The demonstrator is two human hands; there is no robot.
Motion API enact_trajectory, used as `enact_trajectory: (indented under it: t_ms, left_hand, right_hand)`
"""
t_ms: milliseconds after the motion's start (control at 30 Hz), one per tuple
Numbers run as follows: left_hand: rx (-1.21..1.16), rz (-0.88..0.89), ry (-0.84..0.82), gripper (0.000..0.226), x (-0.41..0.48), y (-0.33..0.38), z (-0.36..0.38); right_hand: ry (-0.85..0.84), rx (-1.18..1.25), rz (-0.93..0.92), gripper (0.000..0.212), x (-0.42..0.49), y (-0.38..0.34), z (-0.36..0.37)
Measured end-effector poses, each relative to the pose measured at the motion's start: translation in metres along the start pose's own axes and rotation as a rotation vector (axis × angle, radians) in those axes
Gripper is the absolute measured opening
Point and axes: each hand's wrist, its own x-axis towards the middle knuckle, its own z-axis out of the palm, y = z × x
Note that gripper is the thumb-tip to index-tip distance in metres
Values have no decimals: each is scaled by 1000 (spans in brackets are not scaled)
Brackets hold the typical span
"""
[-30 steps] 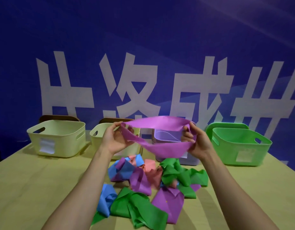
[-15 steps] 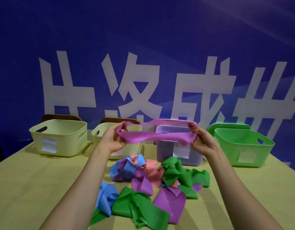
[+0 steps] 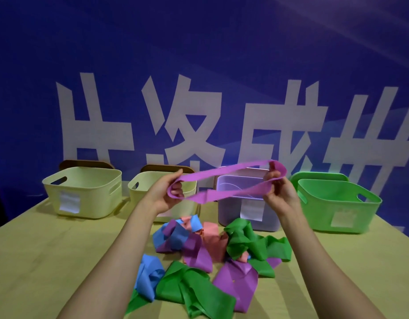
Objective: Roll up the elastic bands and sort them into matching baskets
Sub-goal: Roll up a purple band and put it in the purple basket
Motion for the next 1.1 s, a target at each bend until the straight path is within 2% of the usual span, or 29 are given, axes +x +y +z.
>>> enact_trajectory:
  t_ms: [67,100,133,200,267,333,467,633,700,767,800,833,900,967,1033,1100]
  left_hand:
    - [50,-8,37,26,4,-3,0]
    - [49,-7,41,26,6,-4,-1]
    - [35,-9,36,26,7,-4,-2]
    - [-25,-17,11,22,6,-3,-4]
    - [-55,-6,24,17,5,-1,-5]
    - [29,8,86,18,6,0,-5]
    - [192,-19,132,22,7,-7,-1]
    - [192,63,2,11,2,-12,4]
    - [341,216,104,14,5,-16,-2]
    - [716,339,332,22,15,-19,-14]
    - [931,307,357,23,17,-19,-17]
    - [1094,227,299,27,16,-20,-17]
    - [1173,138,98,57,14,-25,-5]
    - [1069,280,-75,77,8,-30,24]
    - [972,377,-219,75,3,-39,56]
    - [814,288,-334,64,6,-47,75]
  right_hand:
    - [35,-38,-24,39,-2,8,7]
    - [89,-136,-11,23,-2,9,11]
    - [127,-256,-18,16,-3,10,14]
    - [146,-480,-8,34,-4,8,15]
    - [137,-598,23,27,-8,7,17]
    - [72,-660,59,16,-11,5,17]
    - [-57,-922,104,32,-15,6,18]
    - [-73,-1058,68,32,-22,9,28]
    - [11,-1263,-46,26,-21,8,27]
    - [122,-1518,-259,24,-17,5,24]
    - [141,-1595,-339,28,-15,5,24]
    - [120,-1646,-372,32,-12,6,24]
    - [11,-1721,-356,38,-9,12,31]
    - [-75,-1793,-300,36,-6,20,37]
    - [-104,-1854,-264,32,1,28,38]
    - [-64,-1886,-279,31,7,30,36]
